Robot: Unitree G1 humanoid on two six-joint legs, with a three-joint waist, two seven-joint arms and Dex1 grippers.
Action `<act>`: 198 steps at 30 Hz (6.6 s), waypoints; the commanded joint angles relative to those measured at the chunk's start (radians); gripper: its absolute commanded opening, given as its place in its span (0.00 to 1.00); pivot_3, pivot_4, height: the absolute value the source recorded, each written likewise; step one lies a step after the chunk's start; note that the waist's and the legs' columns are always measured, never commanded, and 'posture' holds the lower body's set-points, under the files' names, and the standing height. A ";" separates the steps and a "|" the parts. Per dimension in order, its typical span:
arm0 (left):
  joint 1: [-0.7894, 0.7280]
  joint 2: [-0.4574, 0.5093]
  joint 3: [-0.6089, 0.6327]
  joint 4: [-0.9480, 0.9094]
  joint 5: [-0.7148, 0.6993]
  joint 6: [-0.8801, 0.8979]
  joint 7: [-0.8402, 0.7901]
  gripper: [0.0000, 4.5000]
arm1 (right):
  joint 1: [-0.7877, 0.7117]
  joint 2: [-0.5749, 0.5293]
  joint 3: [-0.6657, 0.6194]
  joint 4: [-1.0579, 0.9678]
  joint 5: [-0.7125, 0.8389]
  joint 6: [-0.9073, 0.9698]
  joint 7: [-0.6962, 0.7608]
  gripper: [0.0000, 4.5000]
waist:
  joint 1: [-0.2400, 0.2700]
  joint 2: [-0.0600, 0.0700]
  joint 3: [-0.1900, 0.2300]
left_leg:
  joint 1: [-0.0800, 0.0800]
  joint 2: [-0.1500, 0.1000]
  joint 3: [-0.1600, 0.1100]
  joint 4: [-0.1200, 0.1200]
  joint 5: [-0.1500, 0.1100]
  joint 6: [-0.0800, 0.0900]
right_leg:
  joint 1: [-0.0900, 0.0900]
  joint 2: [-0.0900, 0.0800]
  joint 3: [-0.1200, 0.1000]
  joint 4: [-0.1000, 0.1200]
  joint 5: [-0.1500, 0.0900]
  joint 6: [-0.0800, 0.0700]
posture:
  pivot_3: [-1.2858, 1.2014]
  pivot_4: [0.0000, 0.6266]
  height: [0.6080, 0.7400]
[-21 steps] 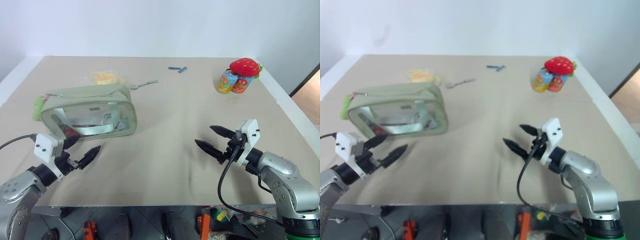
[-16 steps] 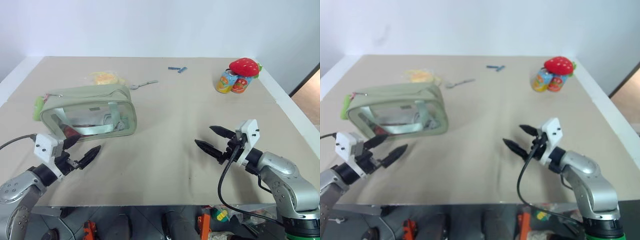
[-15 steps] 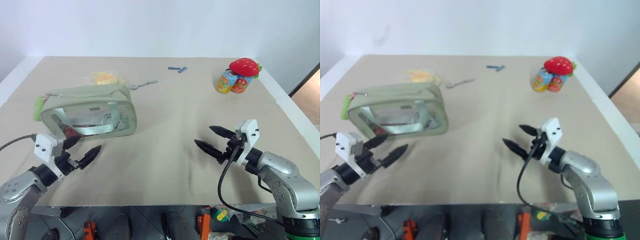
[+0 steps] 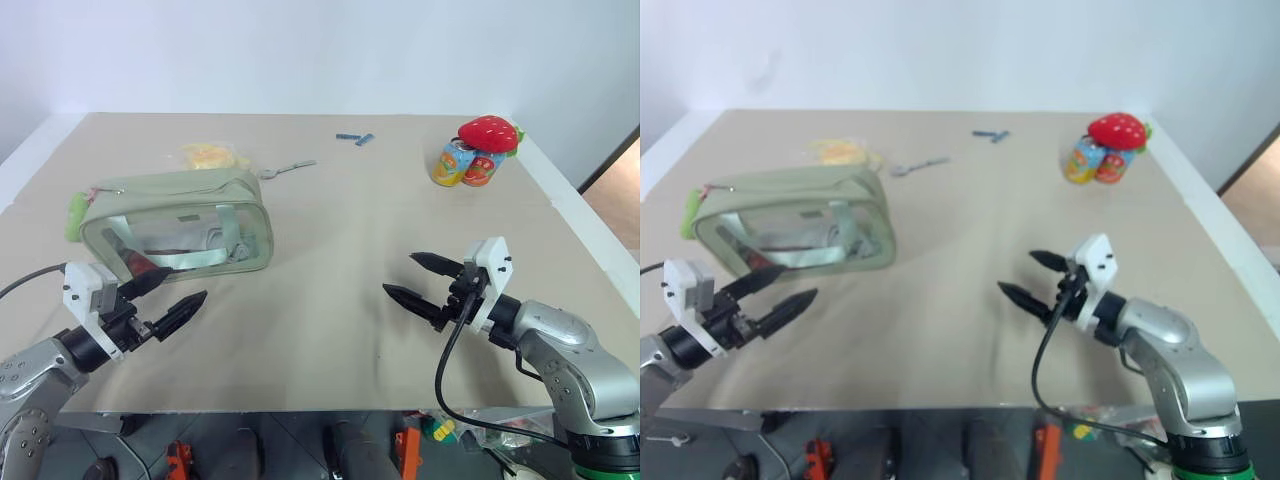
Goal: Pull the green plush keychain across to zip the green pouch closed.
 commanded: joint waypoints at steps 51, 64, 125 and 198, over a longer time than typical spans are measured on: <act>-0.048 -0.054 -0.024 -0.111 -0.065 -0.029 0.088 1.00 | -0.748 0.307 0.269 0.523 -0.205 -0.186 0.289 0.01 | 0.006 -0.001 0.000 | -0.009 0.018 0.001 0.001 -0.004 -0.006 | -0.014 0.019 0.000 0.005 0.005 -0.009 | 0.52 0.24 1.00; -0.092 -0.040 -0.073 -0.140 -0.108 0.026 0.089 1.00 | -0.432 -0.169 0.032 0.395 -0.161 -0.199 0.399 0.01 | 0.000 0.000 0.001 | -0.006 0.016 0.003 0.002 -0.003 -0.006 | -0.012 0.018 0.002 0.005 0.005 -0.007 | 0.52 0.24 1.00; -0.560 0.006 -0.070 0.253 -0.170 0.296 0.274 1.00 | -0.373 -0.131 0.048 0.246 -0.109 -0.182 0.309 0.01 | 0.000 -0.001 0.001 | 0.002 0.016 0.010 0.003 -0.003 -0.006 | -0.005 0.019 0.010 0.005 0.008 -0.002 | 0.52 0.24 1.00; -0.793 0.196 -0.303 0.242 0.028 0.390 -0.105 0.99 | -0.345 -0.164 0.054 0.251 -0.133 -0.231 0.303 0.00 | 0.000 -0.002 0.002 | 0.003 0.014 0.009 0.003 -0.003 -0.006 | -0.003 0.017 0.010 0.004 0.007 -0.001 | 0.52 0.24 1.00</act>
